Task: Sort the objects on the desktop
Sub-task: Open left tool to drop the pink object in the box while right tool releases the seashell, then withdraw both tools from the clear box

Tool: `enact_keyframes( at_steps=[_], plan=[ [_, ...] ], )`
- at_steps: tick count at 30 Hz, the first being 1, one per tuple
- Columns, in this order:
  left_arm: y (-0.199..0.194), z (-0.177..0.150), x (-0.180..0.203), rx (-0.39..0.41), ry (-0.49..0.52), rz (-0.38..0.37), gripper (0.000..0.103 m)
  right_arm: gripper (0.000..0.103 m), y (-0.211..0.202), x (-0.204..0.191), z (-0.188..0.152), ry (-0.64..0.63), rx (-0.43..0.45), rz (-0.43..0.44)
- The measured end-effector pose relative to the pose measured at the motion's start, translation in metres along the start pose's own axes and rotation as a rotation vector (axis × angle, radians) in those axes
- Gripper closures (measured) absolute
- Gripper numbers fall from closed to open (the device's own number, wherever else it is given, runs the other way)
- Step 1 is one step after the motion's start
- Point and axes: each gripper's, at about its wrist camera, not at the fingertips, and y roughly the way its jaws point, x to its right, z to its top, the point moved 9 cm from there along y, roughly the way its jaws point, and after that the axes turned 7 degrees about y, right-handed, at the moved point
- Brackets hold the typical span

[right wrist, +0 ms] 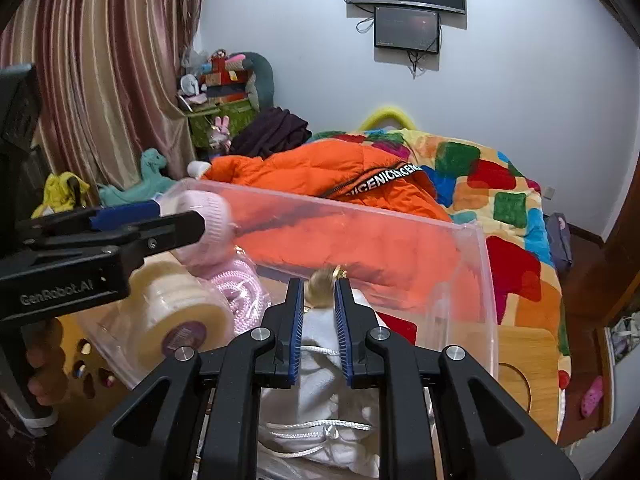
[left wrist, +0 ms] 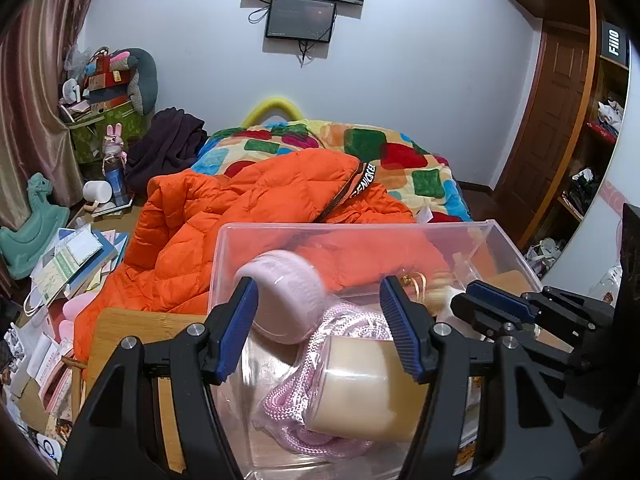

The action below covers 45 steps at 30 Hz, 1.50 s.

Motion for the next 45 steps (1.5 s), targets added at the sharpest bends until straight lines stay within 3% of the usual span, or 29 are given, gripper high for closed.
enact_keyframes(
  at_steps=[5,9,14,17,19,29,32,36,45],
  plan=[
    [-0.004,0.001,0.002,0.007,-0.001,-0.007,0.040,0.087,0.003,0.000,-0.004,-0.022,-0.007,-0.030],
    [-0.011,0.004,0.003,0.022,0.001,-0.011,0.040,0.063,-0.001,0.000,-0.006,-0.011,-0.002,-0.028],
    [-0.023,0.007,0.006,0.038,-0.002,-0.012,0.040,0.060,-0.013,-0.005,-0.007,-0.010,0.020,-0.020],
    [-0.033,0.008,0.007,0.052,-0.003,-0.006,0.031,0.051,-0.023,-0.005,-0.005,-0.009,0.041,-0.031],
    [-0.042,0.009,0.007,0.067,0.001,0.008,0.031,0.046,-0.032,-0.005,-0.004,-0.005,0.062,-0.036],
    [-0.080,-0.004,0.009,0.097,0.005,0.030,0.021,0.041,-0.074,-0.012,-0.008,-0.001,0.116,-0.033],
    [-0.092,-0.011,0.007,0.103,0.002,0.037,0.021,0.032,-0.085,-0.012,-0.013,0.003,0.132,-0.043],
    [-0.106,-0.022,0.002,0.106,-0.002,0.057,0.021,0.030,-0.103,-0.014,-0.021,0.013,0.158,-0.046],
    [-0.113,-0.063,-0.012,0.053,-0.027,0.082,0.021,0.028,-0.122,-0.017,-0.055,0.033,0.138,-0.033]
  ],
)
